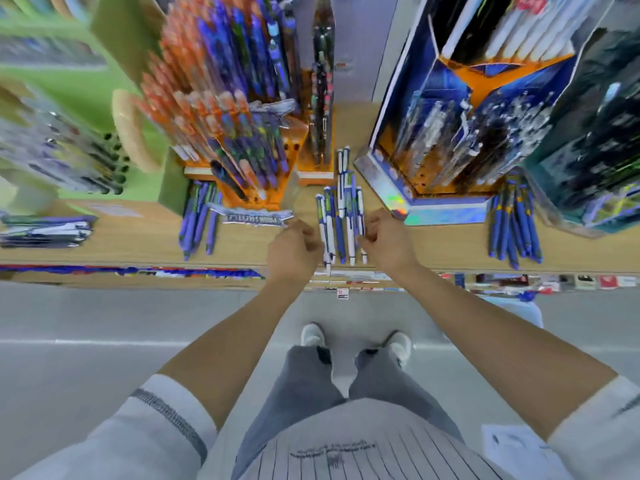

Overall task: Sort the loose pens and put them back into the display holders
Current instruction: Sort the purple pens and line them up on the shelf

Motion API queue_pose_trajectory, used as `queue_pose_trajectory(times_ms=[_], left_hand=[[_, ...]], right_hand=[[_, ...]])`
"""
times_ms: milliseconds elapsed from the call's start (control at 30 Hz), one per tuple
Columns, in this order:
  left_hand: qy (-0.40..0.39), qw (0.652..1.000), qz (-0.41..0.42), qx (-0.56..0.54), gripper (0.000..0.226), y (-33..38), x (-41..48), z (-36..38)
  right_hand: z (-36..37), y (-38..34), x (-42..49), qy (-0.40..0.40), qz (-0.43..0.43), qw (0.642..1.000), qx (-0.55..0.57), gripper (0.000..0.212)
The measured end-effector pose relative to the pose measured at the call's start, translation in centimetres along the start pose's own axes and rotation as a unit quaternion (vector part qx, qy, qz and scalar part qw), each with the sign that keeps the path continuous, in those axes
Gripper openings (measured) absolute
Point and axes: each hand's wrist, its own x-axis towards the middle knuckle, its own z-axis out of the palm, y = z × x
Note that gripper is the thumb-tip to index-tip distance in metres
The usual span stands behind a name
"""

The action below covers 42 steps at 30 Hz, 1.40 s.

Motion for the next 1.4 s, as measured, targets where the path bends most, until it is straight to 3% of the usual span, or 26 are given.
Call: queue_pose_trajectory(times_ms=[133,267,400,600,667,767,1100,1233,1400], left_hand=[[-0.024,0.999,0.027,0.003,0.032,0.4,0.4,0.2],[-0.049,0.999,-0.013,-0.02,0.026,0.6,1.1,-0.2],[-0.085,0.996,-0.032,-0.018,0.015,1.2,1.6,-0.9],[-0.077,0.993,-0.079,-0.051,0.026,1.7,1.4,-0.8],[-0.078,0.991,-0.083,-0.069,0.032,1.6,1.2,-0.6],[-0.075,0.99,-0.087,-0.085,0.034,1.5,1.1,-0.4],[-0.058,0.996,-0.055,-0.04,0.026,3.2,1.1,0.1],[-0.045,0.998,-0.046,-0.01,0.036,3.3,1.7,1.1],[-0.064,0.997,-0.046,0.013,0.033,3.5,2.1,1.0]], right_hand=[[-0.7,0.1,0.3,-0.007,0.05,0.999,0.013,0.02],[-1.4,0.0,0.2,-0.014,0.078,0.997,0.0,0.015],[-1.6,-0.6,0.1,0.008,0.078,0.997,0.009,0.021],[-2.0,-1.3,-0.1,0.01,0.054,0.995,0.084,0.028],[-1.9,-1.4,-0.1,0.002,0.037,0.997,0.069,0.009],[-1.5,-1.9,-0.1,-0.02,0.023,0.999,0.039,0.026],[-2.0,-1.5,0.2,-0.019,0.049,0.997,-0.048,0.037],[-2.7,-0.4,0.3,-0.016,0.046,0.997,-0.061,0.023],[-2.2,-0.8,0.6,-0.012,0.014,0.993,-0.119,0.018]])
